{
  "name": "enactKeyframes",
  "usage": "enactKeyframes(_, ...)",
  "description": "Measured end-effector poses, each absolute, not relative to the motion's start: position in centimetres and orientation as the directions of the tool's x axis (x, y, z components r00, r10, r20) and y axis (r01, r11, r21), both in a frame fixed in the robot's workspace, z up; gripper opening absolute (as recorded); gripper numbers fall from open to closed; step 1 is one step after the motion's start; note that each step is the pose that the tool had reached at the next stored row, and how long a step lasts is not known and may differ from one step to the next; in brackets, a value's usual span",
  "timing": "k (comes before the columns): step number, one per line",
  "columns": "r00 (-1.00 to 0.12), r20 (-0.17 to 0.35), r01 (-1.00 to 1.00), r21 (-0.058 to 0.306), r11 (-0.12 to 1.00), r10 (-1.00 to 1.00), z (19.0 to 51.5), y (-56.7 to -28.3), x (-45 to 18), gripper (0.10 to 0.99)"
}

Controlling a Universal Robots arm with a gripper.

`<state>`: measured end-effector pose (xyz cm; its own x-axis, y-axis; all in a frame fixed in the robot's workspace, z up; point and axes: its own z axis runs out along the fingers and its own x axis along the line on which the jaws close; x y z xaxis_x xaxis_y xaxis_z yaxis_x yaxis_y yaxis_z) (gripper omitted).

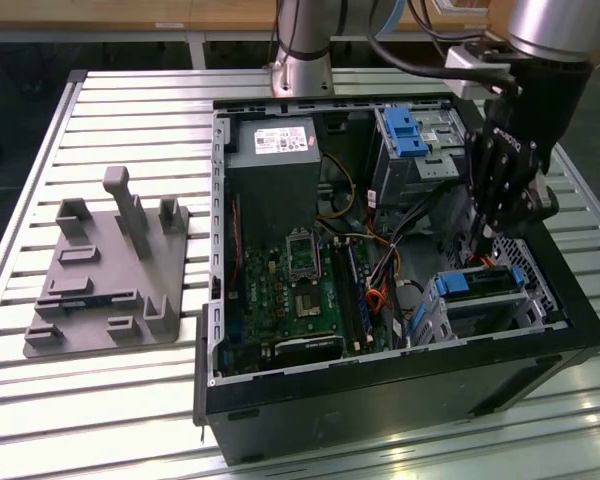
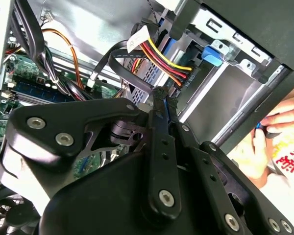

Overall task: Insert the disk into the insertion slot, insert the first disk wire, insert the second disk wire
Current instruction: 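Insert the second disk wire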

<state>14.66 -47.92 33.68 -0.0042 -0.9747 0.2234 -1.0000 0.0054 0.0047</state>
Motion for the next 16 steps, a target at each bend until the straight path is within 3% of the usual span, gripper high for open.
enactKeyframes(16,-0.004,0.140,-1.000,0.005,0.005,-0.990,33.7,-49.8,14.7,0.145)
